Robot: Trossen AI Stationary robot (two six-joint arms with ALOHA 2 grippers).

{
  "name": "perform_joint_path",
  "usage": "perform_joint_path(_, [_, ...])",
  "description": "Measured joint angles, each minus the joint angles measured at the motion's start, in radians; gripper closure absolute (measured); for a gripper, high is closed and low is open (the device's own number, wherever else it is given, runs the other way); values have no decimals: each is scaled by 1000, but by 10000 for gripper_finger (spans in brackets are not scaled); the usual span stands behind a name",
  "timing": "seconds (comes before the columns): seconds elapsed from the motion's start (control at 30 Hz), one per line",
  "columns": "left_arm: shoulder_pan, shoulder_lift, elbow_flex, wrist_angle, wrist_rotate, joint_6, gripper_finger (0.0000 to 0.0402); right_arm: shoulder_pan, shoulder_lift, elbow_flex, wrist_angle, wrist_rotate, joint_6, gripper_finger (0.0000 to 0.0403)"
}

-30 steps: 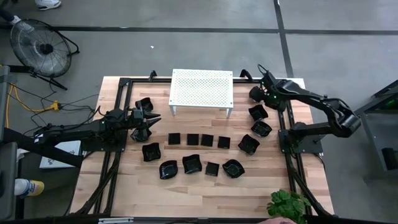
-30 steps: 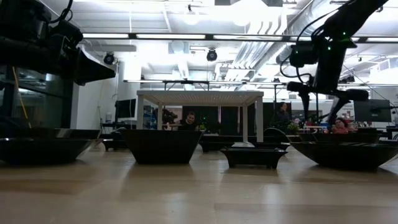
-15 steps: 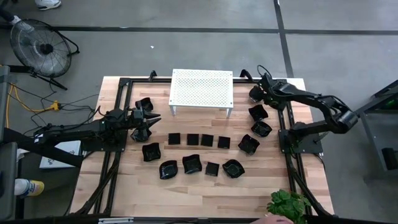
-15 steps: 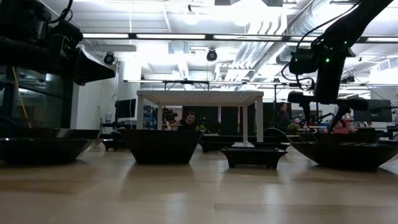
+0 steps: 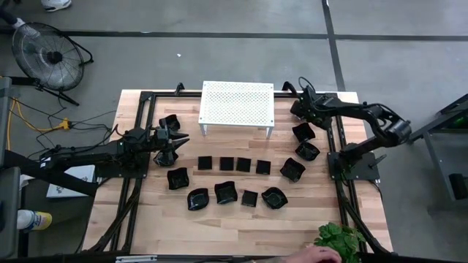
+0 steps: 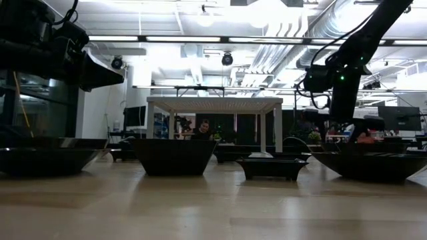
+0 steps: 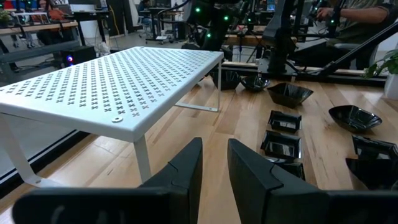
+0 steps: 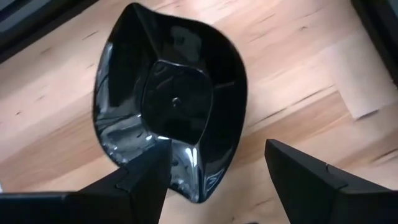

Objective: Pick & Place Mini shaped plates
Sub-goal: Put the leaf shaped plate on the shelf

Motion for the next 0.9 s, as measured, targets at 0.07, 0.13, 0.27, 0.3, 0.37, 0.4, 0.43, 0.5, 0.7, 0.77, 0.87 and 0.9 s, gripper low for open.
perform_joint_path(0.07, [0, 0, 0, 0, 0, 0, 328, -8, 1, 0, -1, 0, -1, 151])
perform_joint_path(0.13, [0, 0, 0, 0, 0, 0, 328, -16, 1, 0, -4, 0, -3, 152])
perform_joint_path(0.27, [0, 0, 0, 0, 0, 0, 328, -26, 1, 0, -4, -1, -4, 162])
perform_joint_path(0.3, [0, 0, 0, 0, 0, 0, 328, -29, 1, 0, -5, -1, -6, 166])
perform_joint_path(0.37, [0, 0, 0, 0, 0, 0, 328, -35, 1, 0, -6, -4, -7, 177])
perform_joint_path(0.4, [0, 0, 0, 0, 0, 0, 328, -38, 1, 0, -6, -6, -7, 184])
perform_joint_path(0.43, [0, 0, 0, 0, 0, 0, 328, -40, 1, 0, -6, -6, -7, 190])
perform_joint_path(0.5, [0, 0, 0, 0, 0, 0, 328, -44, 1, 0, -6, -8, -7, 202])
perform_joint_path(0.7, [0, 0, 0, 0, 0, 0, 328, -44, 1, 0, -9, -10, -7, 231])
perform_joint_path(0.77, [0, 0, 0, 0, 0, 0, 328, -49, 1, 0, -11, -10, -7, 240])
perform_joint_path(0.87, [0, 0, 0, 0, 0, 0, 328, -51, 1, 0, -11, -11, -7, 254])
perform_joint_path(0.9, [0, 0, 0, 0, 0, 0, 328, -51, 1, 0, -11, -11, -7, 258])
